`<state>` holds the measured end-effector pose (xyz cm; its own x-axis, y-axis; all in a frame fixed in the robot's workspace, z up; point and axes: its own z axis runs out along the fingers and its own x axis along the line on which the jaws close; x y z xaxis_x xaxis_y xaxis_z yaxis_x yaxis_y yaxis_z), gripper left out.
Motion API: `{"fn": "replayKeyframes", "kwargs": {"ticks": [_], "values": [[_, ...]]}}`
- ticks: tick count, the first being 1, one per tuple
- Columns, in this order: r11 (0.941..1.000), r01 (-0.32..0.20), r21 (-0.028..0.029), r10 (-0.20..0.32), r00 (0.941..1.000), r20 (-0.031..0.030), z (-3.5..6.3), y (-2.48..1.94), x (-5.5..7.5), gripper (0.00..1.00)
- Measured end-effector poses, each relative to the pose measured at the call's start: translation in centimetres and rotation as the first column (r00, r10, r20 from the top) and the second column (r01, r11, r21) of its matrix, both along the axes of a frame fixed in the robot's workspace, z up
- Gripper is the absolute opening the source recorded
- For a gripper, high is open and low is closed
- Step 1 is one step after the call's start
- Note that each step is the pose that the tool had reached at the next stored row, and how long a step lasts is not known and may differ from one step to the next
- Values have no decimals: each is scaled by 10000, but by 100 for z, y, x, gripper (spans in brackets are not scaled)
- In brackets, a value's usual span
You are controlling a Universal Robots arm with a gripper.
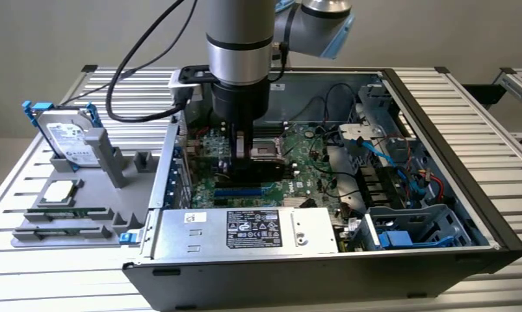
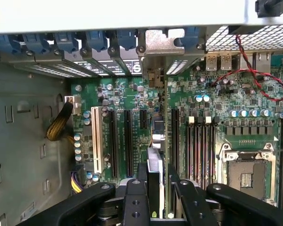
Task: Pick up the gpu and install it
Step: 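Insert the gpu into the slot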
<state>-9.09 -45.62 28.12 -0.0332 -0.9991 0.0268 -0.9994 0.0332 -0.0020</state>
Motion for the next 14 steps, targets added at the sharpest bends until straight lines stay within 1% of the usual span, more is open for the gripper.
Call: {"fn": "replayKeyframes", "kwargs": {"ticks": [6,14], "values": [[10000,-2,0,2,10000,-12,-35,-1,-2,27],[10000,-1,-1,1,10000,-20,-56,-2,-14,27]]}}
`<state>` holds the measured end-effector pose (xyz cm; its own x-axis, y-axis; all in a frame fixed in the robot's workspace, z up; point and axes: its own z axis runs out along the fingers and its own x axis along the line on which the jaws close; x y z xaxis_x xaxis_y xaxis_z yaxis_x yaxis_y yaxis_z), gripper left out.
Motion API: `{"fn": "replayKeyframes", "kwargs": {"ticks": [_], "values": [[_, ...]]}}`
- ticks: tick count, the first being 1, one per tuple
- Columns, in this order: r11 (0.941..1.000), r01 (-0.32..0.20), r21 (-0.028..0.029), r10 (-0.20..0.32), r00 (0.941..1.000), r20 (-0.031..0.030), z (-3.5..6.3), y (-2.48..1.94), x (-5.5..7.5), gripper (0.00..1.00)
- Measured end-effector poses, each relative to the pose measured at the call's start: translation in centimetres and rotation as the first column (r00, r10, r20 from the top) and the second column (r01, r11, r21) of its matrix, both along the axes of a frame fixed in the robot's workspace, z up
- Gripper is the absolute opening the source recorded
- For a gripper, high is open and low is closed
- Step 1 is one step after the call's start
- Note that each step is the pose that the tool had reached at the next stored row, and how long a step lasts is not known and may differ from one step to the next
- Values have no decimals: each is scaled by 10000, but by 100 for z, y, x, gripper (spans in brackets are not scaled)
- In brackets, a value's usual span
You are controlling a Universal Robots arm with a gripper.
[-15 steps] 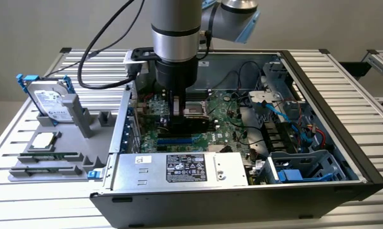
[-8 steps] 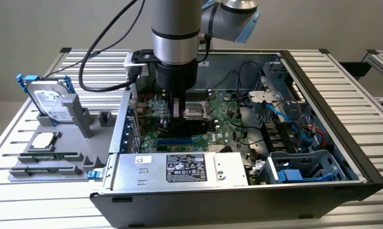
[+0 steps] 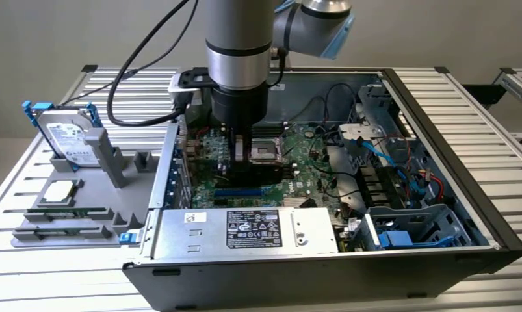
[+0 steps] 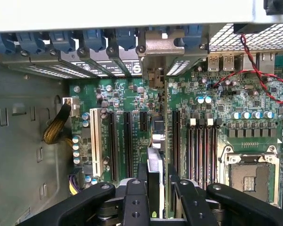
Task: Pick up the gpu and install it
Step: 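Insert the gpu into the slot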
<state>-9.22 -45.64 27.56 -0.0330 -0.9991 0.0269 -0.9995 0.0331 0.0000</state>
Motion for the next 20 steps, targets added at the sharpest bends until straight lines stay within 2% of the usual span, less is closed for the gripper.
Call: {"fn": "replayKeyframes", "kwargs": {"ticks": [20], "values": [[10000,0,3,0,10000,-21,-51,-6,-14,27]]}}
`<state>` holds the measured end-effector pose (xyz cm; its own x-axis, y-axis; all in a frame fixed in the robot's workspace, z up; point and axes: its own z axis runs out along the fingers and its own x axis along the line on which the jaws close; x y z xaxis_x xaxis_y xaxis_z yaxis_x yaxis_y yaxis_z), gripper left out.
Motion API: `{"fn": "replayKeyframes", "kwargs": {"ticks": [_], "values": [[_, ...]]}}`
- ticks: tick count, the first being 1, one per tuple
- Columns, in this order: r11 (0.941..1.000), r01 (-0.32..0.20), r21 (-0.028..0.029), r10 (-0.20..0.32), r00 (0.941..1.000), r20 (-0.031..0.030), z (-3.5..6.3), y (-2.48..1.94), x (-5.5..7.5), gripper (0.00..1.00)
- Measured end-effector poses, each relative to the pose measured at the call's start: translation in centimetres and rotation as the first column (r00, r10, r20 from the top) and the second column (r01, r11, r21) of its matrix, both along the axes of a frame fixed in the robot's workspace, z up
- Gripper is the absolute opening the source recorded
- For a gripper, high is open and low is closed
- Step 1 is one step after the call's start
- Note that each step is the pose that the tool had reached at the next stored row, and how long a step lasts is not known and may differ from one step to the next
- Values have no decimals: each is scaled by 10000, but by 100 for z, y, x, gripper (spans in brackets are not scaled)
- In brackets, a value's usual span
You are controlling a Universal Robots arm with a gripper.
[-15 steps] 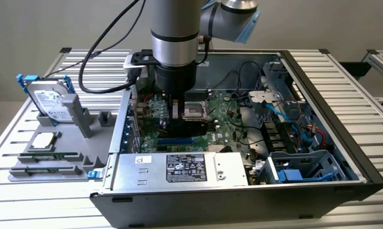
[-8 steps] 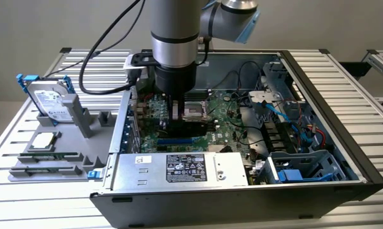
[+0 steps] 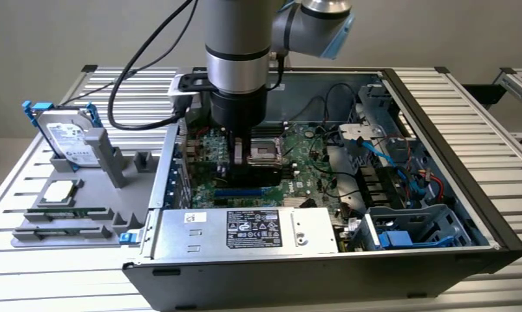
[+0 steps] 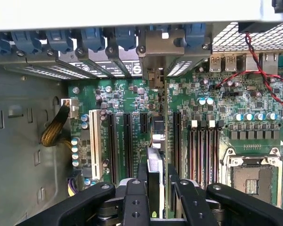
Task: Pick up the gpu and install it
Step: 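Insert the gpu into the slot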
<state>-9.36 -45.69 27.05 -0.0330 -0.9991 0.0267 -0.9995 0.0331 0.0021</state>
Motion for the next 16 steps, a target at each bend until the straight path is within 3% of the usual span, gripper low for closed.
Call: {"fn": "replayKeyframes", "kwargs": {"ticks": [16], "values": [[10000,0,0,0,10000,-8,-64,0,-10,27]]}}
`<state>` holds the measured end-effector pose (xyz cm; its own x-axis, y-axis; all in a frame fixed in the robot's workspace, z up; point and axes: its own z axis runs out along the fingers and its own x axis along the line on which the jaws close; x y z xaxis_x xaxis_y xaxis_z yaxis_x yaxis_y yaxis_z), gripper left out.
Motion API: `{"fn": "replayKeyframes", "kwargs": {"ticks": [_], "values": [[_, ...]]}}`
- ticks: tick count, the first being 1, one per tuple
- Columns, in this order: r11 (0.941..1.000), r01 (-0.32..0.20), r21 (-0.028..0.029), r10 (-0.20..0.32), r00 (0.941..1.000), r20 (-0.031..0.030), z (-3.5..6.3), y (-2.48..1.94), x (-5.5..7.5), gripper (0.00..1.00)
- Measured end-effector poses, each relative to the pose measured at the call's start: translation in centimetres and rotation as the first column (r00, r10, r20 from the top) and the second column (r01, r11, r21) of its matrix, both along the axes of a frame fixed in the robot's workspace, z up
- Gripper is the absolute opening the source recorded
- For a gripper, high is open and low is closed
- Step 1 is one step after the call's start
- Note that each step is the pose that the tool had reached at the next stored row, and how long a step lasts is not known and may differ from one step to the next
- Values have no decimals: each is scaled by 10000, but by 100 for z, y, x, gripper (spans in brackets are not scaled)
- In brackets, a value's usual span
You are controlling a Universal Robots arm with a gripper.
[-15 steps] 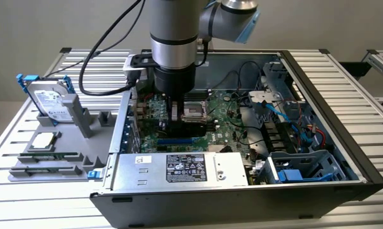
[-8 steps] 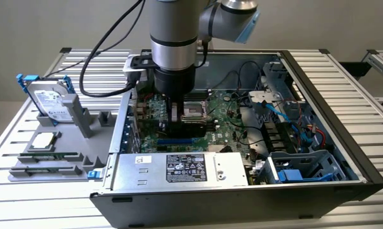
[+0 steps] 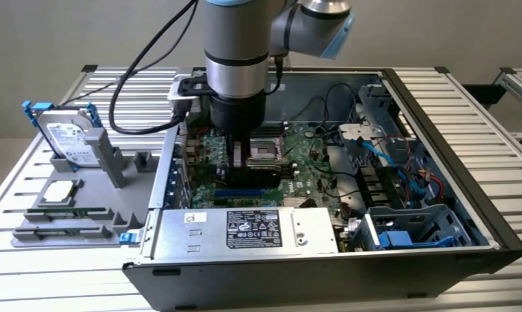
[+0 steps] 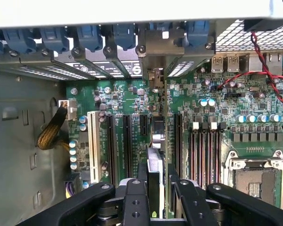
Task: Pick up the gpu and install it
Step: 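Insert the gpu into the slot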
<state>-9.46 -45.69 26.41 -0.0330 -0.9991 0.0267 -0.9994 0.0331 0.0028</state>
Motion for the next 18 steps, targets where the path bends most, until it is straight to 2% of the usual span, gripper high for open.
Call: {"fn": "replayKeyframes", "kwargs": {"ticks": [18], "values": [[10000,1,-1,-1,10000,-26,-46,0,-4,27]]}}
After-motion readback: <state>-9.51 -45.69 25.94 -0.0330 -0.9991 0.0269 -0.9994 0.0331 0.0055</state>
